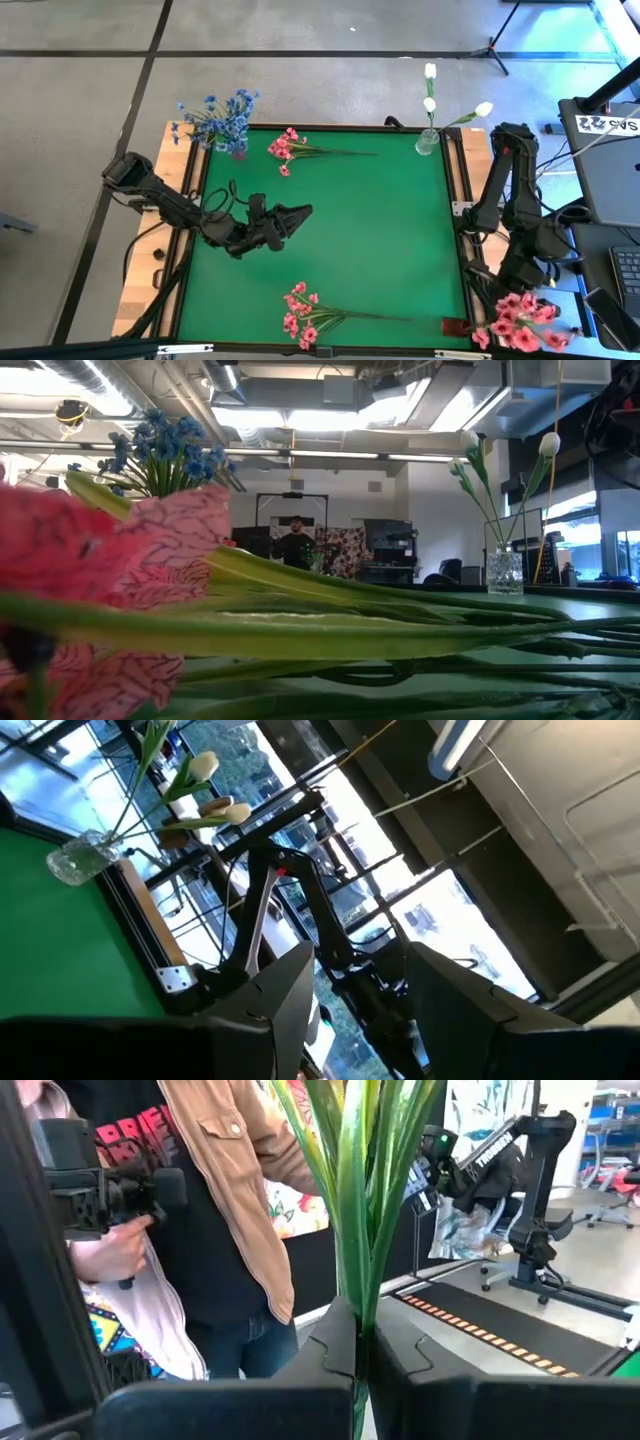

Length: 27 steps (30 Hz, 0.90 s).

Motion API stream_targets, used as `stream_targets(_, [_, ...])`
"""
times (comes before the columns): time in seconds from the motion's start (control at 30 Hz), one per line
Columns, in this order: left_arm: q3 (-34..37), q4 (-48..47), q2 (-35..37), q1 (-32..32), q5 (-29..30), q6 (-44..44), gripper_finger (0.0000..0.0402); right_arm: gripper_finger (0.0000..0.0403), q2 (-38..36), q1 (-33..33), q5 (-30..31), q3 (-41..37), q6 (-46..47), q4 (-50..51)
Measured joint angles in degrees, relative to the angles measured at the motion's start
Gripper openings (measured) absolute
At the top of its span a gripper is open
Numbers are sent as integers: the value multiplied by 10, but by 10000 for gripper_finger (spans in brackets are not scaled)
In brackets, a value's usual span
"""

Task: Sort flowers into vase by color
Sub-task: Put the middle pink flowers into the red vase

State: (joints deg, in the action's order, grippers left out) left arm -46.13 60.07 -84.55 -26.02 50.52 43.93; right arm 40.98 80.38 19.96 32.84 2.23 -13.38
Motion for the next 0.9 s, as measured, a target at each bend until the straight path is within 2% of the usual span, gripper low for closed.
stream_targets(0.3, [0,0,0,0,3,31,155,4,-37,0,-33,0,11,62])
stream_targets(0.77, [0,0,0,0,17,41,155,6,-10,0,-46,0,52,126])
stream_targets(0.9, [0,0,0,0,25,40,155,24,-10,0,-46,0,73,154])
